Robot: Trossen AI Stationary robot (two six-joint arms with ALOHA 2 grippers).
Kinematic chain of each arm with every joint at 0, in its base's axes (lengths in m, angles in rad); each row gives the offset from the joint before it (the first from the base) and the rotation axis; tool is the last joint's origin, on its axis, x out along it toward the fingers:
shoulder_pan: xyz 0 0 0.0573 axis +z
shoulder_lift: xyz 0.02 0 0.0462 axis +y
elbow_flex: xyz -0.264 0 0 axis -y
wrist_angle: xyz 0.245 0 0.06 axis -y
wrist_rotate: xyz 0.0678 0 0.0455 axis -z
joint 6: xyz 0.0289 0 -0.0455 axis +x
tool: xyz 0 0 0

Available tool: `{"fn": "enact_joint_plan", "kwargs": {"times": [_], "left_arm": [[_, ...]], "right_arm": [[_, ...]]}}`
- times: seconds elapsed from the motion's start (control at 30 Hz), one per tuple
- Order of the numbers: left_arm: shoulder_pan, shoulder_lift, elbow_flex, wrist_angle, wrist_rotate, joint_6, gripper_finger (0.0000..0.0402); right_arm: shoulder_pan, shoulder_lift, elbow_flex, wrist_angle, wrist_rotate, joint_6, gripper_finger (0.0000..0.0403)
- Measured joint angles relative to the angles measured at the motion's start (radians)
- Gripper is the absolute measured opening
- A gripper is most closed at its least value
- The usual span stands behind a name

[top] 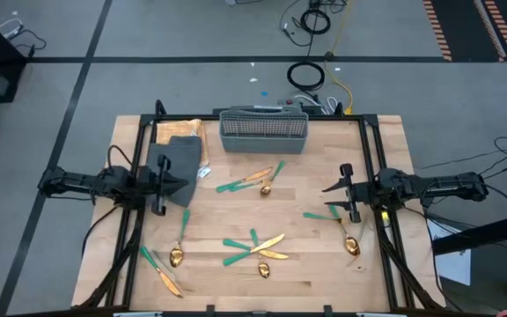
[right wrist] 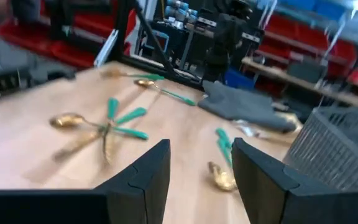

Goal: Sort silverware
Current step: Put the green spoon into the gray silverware basket

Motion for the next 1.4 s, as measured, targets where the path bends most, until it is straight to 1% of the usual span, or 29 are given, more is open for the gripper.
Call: {"fn": "enact_joint_plan", "kwargs": {"times": [0.07, 0.13, 0.23, 0.37, 0.47, 0.53, 0.6, 0.7, 0.83, 0.87, 0.93, 1.0, 1.03, 1.1, 1.13, 1.2, 1.27, 1.33, 1.4], "left_arm": [[0.0, 0.0, 0.001, 0.017, -0.001, 0.001, 0.0008], [0.0, 0.0, 0.001, 0.035, -0.021, 0.004, 0.0009], [0.0, 0.0, 0.001, 0.081, -0.104, 0.002, 0.0008], [0.0, 0.0, 0.002, 0.122, -0.197, -0.092, 0.0008], [0.0, 0.0, 0.021, 0.116, -0.186, -0.142, 0.0009], [-0.002, 0.002, 0.053, 0.074, -0.172, -0.197, 0.0009], [-0.002, 0.017, 0.092, 0.021, -0.17, -0.261, 0.0008], [-0.002, 0.064, 0.177, -0.053, -0.162, -0.313, 0.0009], [-0.002, 0.181, 0.308, -0.154, -0.15, -0.393, 0.0008], [-0.002, 0.218, 0.348, -0.202, -0.145, -0.399, 0.0008], [-0.002, 0.304, 0.434, -0.354, -0.143, -0.399, 0.0008], [-0.002, 0.409, 0.52, -0.562, -0.149, -0.406, 0.0008], [-0.002, 0.464, 0.556, -0.654, -0.138, -0.4, 0.0009], [-0.005, 0.574, 0.606, -0.788, -0.079, -0.368, 0.0008], [-0.015, 0.627, 0.619, -0.822, -0.052, -0.349, 0.0008], [-0.049, 0.726, 0.632, -0.838, -0.007, -0.294, 0.0009], [-0.088, 0.818, 0.641, -0.833, 0.002, -0.265, 0.0009], [-0.114, 0.899, 0.647, -0.837, 0.002, -0.286, 0.0014], [-0.132, 0.971, 0.647, -0.858, 0.007, -0.343, 0.0024]], "right_arm": [[0.0, 0.001, 0.0, 0.025, -0.004, -0.047, 0.016], [0.0, 0.0, 0.0, 0.081, -0.012, -0.014, 0.016], [0.0, 0.0, 0.0, 0.204, -0.012, 0.112, 0.016], [0.001, -0.001, 0.0, 0.377, -0.01, 0.132, 0.016], [0.001, 0.0, 0.0, 0.439, -0.01, 0.261, 0.016], [0.001, 0.0, 0.0, 0.467, -0.012, 0.319, 0.016], [0.001, 0.0, 0.0, 0.475, -0.04, 0.346, 0.016], [0.001, 0.0, 0.0, 0.471, -0.091, 0.343, 0.016], [0.001, 0.0, 0.0, 0.479, -0.099, 0.331, 0.016], [0.001, 0.0, 0.0, 0.478, -0.102, 0.323, 0.016], [0.001, 0.0, 0.0, 0.477, -0.11, 0.308, 0.016], [0.001, 0.0, 0.0, 0.475, -0.112, 0.302, 0.016], [0.001, 0.0, 0.0, 0.47, -0.113, 0.302, 0.016], [0.001, 0.0, 0.0, 0.455, -0.112, 0.302, 0.016], [0.001, 0.0, 0.0, 0.446, -0.112, 0.302, 0.016], [0.001, 0.001, 0.0, 0.425, -0.112, 0.302, 0.016], [0.001, 0.001, 0.0, 0.41, -0.112, 0.302, 0.016], [0.001, 0.001, 0.0, 0.403, -0.112, 0.311, 0.016], [0.001, 0.001, 0.0, 0.395, -0.112, 0.318, 0.016]]}}
